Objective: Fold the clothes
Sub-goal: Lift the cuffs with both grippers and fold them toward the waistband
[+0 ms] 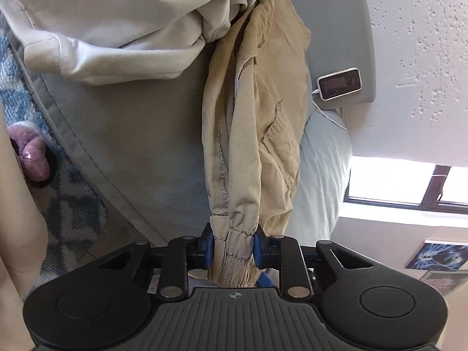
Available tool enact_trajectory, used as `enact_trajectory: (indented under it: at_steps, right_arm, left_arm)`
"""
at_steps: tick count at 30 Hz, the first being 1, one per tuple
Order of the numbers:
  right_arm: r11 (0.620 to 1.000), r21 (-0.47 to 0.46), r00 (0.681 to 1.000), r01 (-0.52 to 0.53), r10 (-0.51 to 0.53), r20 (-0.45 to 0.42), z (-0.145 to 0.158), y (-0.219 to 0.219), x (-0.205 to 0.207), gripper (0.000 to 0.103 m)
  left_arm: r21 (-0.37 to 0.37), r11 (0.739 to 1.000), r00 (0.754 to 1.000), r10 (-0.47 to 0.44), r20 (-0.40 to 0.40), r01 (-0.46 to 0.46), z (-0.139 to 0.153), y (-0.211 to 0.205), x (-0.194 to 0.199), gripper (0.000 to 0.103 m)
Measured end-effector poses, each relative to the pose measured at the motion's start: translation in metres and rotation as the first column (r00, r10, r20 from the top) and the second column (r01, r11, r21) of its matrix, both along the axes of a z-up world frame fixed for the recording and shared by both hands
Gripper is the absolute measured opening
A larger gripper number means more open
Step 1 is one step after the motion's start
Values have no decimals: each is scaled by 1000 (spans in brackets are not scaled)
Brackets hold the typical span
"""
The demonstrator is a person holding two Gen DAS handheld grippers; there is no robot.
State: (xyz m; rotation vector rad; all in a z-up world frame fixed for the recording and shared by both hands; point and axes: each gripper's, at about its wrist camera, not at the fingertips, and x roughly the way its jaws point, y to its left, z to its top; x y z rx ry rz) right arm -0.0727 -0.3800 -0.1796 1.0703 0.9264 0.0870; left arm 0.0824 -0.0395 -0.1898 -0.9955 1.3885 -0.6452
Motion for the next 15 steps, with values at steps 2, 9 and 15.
enact_trajectory:
  at_steps: [2, 9, 15]
  right_arm:
    - [999, 46, 999, -11, 9, 35, -8, 3, 1, 78]
    - [930, 362, 983, 63, -120, 137, -37, 11, 4, 76]
    - [958, 263, 985, 114, -143, 97, -16, 20, 1, 24]
  left_arm:
    - [-73, 997, 999, 17, -48, -20, 1, -1, 2, 22]
    - [-193, 978, 993, 62, -99, -81, 12, 3, -3, 22]
    - [-65, 998, 999, 17, -45, -20, 21, -7, -9, 22]
